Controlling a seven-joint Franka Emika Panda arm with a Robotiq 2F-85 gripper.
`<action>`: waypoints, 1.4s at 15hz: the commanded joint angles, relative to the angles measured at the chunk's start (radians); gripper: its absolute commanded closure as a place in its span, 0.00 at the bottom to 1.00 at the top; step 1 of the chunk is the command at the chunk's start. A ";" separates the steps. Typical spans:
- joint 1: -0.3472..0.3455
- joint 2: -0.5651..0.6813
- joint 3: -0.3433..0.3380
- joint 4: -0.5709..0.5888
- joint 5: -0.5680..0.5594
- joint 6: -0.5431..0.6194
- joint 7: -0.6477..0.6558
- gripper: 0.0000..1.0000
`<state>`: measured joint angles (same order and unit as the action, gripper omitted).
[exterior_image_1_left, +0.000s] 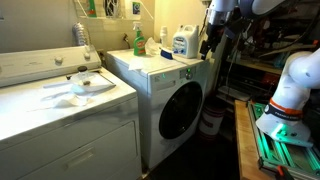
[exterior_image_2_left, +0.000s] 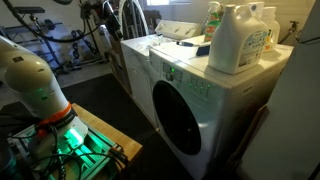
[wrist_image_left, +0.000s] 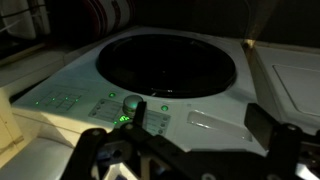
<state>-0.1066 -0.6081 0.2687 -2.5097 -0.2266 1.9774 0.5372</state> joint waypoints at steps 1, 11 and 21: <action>-0.020 0.005 -0.045 -0.096 -0.021 0.058 0.059 0.00; -0.152 0.215 -0.095 -0.247 -0.171 0.567 0.080 0.00; -0.179 0.304 -0.111 -0.204 -0.188 0.589 0.083 0.00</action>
<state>-0.2820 -0.3483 0.1786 -2.7328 -0.3934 2.5688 0.6083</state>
